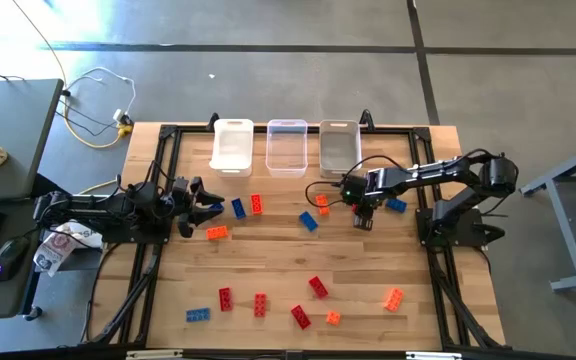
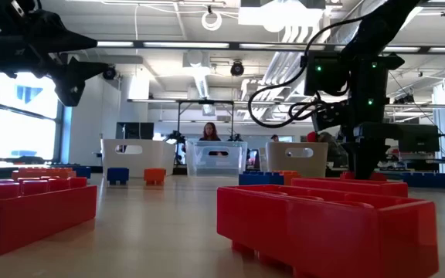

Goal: Sort & place blocks by color
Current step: Put the red game piece into the gray bin

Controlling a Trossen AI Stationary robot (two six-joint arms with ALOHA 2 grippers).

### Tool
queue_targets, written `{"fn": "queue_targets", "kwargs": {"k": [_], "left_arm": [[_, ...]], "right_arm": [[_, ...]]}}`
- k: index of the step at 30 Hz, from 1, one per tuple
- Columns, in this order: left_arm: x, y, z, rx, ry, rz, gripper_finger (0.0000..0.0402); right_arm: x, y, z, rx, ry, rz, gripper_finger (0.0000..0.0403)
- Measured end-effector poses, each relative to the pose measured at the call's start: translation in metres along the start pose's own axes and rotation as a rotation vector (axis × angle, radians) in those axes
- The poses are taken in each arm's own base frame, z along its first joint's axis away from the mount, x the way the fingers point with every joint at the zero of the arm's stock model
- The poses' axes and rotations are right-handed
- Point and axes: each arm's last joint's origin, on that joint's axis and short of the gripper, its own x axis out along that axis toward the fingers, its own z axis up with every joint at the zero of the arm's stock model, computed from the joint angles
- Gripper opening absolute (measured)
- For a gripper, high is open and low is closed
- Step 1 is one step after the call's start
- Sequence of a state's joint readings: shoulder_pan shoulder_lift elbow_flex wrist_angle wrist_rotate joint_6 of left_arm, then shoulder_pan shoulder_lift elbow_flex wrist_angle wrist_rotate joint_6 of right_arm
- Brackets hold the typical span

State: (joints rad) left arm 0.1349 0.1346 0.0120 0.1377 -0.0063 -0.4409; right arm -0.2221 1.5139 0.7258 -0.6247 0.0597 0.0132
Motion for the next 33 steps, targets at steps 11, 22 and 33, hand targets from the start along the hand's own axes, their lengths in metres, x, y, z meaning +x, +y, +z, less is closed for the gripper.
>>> {"fn": "queue_targets", "kwargs": {"k": [11,22,33], "left_arm": [[0.000,0.001,-0.001,-0.001,0.004,0.014,0.0197],[-0.001,0.004,-0.003,0.053,0.038,0.100,0.0197],[-0.009,-0.003,0.021,0.133,0.096,0.270,0.0197]], "right_arm": [[-0.031,-0.001,0.007,0.103,-0.228,0.026,0.0112],[-0.065,-0.011,0.026,0.177,-0.609,-0.040,0.0112],[-0.080,-0.043,0.042,0.341,-0.851,-0.241,0.0112]]}}
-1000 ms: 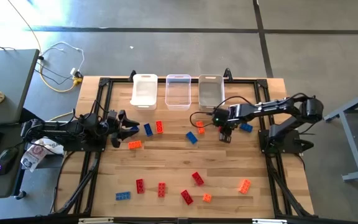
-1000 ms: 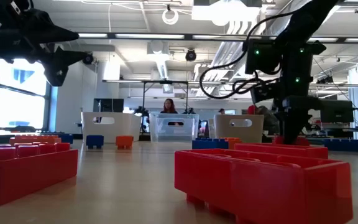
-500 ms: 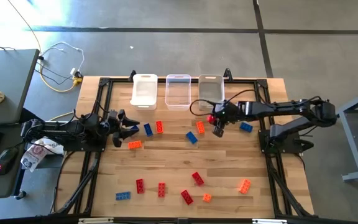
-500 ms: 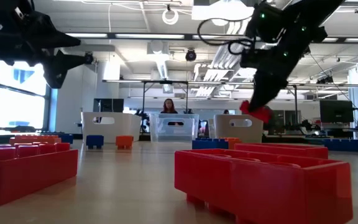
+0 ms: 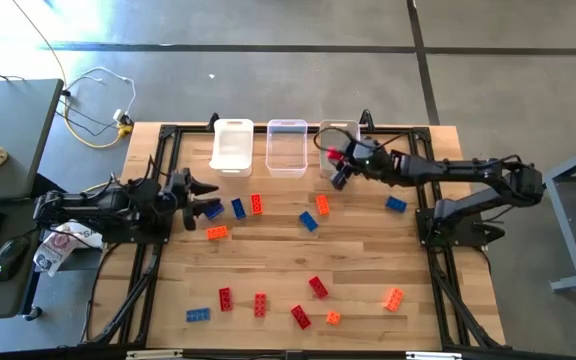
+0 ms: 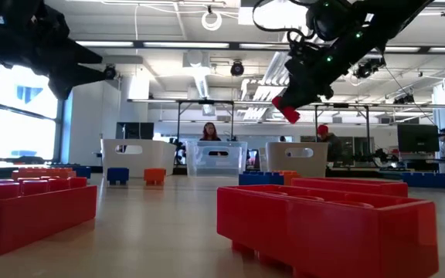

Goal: Sort & place blocks by color
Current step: Put the red game piece into the gray bin

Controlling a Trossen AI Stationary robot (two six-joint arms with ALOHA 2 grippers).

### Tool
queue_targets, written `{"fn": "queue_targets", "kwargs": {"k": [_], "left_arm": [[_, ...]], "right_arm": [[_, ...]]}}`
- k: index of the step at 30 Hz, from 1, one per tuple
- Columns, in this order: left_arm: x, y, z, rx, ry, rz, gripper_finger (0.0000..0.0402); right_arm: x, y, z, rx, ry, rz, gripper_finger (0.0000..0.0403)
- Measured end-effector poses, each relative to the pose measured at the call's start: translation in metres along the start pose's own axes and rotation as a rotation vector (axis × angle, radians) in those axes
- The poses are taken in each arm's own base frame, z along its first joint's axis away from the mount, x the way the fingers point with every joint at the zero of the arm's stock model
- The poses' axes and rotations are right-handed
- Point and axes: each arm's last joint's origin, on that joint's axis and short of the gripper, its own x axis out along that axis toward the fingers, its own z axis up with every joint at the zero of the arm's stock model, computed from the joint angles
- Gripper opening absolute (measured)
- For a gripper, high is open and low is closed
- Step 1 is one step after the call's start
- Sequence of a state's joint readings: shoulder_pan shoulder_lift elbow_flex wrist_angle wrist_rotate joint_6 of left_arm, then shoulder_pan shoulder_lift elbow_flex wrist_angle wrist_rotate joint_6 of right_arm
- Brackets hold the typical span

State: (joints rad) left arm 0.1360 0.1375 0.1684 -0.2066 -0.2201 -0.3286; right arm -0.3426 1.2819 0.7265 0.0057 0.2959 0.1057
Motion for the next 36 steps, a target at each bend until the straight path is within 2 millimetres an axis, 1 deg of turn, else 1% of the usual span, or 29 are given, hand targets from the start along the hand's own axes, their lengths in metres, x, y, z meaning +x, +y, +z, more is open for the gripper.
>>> {"fn": "queue_targets", "kwargs": {"k": [6,10,13,17,21,28,32,36], "left_arm": [[-0.005,0.001,0.008,-0.017,0.060,0.108,0.0197],[-0.005,-0.001,0.014,-0.046,0.120,0.149,0.0197],[-0.002,-0.003,0.018,-0.066,0.175,0.179,0.0197],[0.004,-0.005,0.021,-0.090,0.263,0.225,0.0197],[0.009,-0.008,0.025,-0.117,0.358,0.281,0.0197],[0.020,-0.010,0.025,-0.125,0.490,0.362,0.0197],[0.025,-0.009,0.019,-0.119,0.565,0.407,0.0197],[0.029,-0.009,0.013,-0.155,0.630,0.442,0.0197]], "right_arm": [[0.006,-0.019,0.009,0.070,-0.078,-0.128,0.0112],[0.016,-0.032,0.004,0.135,-0.049,-0.173,0.0112],[0.027,-0.037,-0.003,0.169,-0.010,-0.193,0.0112],[0.039,-0.040,-0.012,0.223,0.041,-0.166,0.0112],[0.045,-0.040,-0.017,0.270,0.070,-0.146,0.0112],[0.047,-0.040,-0.022,0.323,0.106,-0.155,0.0112],[0.046,-0.040,-0.026,0.340,0.150,-0.169,0.0112],[0.046,-0.040,-0.029,0.351,0.173,-0.177,0.0112]]}}
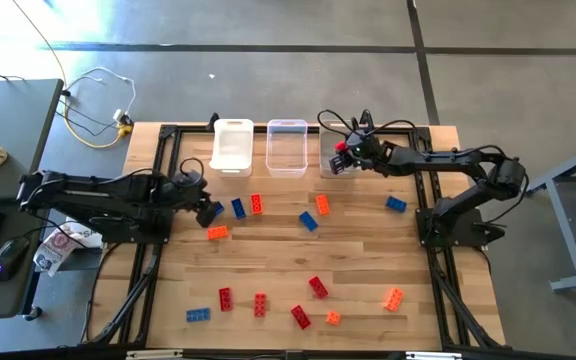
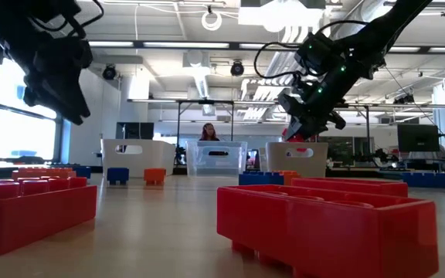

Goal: Sort & place blocks by color
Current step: Put the red game piece into the gray bin

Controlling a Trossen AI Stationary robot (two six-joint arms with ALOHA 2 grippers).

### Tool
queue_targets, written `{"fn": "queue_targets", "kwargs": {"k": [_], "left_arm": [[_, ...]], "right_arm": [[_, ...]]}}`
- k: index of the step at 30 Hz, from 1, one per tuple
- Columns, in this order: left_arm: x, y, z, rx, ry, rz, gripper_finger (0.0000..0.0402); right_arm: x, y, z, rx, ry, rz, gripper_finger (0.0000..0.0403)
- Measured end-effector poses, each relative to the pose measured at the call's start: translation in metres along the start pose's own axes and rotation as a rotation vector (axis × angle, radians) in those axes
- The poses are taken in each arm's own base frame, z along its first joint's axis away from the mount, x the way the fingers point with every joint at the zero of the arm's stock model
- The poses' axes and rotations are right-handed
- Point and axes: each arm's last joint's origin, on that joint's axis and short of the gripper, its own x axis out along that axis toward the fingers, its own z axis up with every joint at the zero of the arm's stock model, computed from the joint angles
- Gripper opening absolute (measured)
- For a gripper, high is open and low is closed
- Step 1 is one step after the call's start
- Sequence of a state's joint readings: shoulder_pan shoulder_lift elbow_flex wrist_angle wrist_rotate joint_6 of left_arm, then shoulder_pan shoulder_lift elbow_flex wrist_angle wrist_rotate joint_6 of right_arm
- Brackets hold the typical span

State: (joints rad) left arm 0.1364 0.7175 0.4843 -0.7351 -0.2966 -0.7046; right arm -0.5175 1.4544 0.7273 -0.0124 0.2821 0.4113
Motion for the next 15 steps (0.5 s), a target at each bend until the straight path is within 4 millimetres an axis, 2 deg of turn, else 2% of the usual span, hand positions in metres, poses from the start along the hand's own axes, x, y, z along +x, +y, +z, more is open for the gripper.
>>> {"fn": "queue_targets", "kwargs": {"k": [15], "left_arm": [[0.019,-0.003,-0.008,0.003,0.186,0.090,0.0197]], "right_arm": [[0.000,-0.002,-0.005,0.003,0.041,-0.034,0.0113]]}}
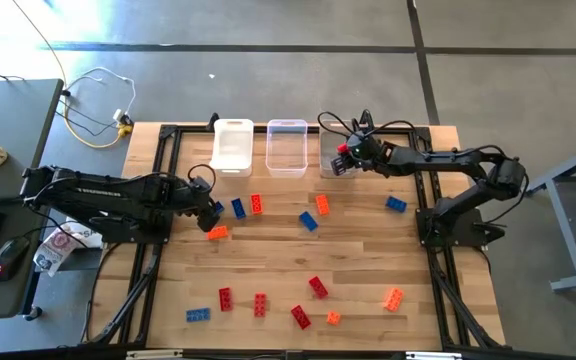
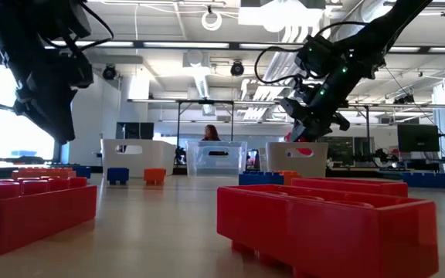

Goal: Sort & place blocks by color
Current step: Put the red game piece into the gray bin, then put the blue game piece into the white bin

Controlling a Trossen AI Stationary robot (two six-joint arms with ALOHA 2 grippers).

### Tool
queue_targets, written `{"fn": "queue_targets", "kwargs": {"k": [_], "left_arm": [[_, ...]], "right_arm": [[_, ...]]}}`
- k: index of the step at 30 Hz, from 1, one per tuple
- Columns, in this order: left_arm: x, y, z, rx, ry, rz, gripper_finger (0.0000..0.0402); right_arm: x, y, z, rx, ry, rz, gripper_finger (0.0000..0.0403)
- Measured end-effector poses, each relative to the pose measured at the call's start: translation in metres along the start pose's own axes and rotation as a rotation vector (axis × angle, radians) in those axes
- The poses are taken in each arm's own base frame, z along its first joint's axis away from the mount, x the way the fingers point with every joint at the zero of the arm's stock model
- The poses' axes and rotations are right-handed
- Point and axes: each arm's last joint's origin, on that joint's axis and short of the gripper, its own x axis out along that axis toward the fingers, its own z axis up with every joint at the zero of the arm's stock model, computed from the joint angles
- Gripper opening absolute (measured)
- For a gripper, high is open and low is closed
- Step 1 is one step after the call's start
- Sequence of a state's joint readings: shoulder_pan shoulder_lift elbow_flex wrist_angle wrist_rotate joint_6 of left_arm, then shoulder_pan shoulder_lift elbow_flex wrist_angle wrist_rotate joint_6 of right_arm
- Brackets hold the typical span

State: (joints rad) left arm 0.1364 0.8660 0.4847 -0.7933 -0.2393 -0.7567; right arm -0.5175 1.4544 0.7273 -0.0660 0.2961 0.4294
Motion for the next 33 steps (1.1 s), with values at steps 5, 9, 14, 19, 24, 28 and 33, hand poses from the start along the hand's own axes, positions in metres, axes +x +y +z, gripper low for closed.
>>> {"fn": "queue_targets", "kwargs": {"k": [5,9,14,19,24,28,33], "left_arm": [[0.003,-0.001,-0.001,0.005,0.029,-0.001,0.0197],[0.005,-0.002,-0.001,0.013,0.043,0.009,0.0197],[0.010,-0.003,-0.001,0.027,0.080,0.023,0.0197],[0.016,-0.005,-0.002,0.051,0.112,0.052,0.0197],[0.022,-0.007,-0.002,0.061,0.140,0.077,0.0197],[0.025,-0.007,-0.003,0.066,0.156,0.092,0.0197],[0.031,-0.011,-0.001,0.073,0.154,0.090,0.0197]], "right_arm": [[0.000,0.000,0.000,0.000,-0.005,-0.010,0.0133],[0.000,0.000,0.000,-0.012,-0.004,-0.010,0.0142],[0.000,0.000,0.000,-0.021,-0.005,-0.010,0.0158],[0.000,0.000,0.001,-0.027,-0.009,-0.008,0.0187],[0.000,0.002,0.004,-0.032,-0.040,0.006,0.0211],[-0.001,0.003,0.006,-0.027,-0.053,0.036,0.0215],[-0.001,0.005,0.008,-0.021,-0.056,0.100,0.0211]]}}
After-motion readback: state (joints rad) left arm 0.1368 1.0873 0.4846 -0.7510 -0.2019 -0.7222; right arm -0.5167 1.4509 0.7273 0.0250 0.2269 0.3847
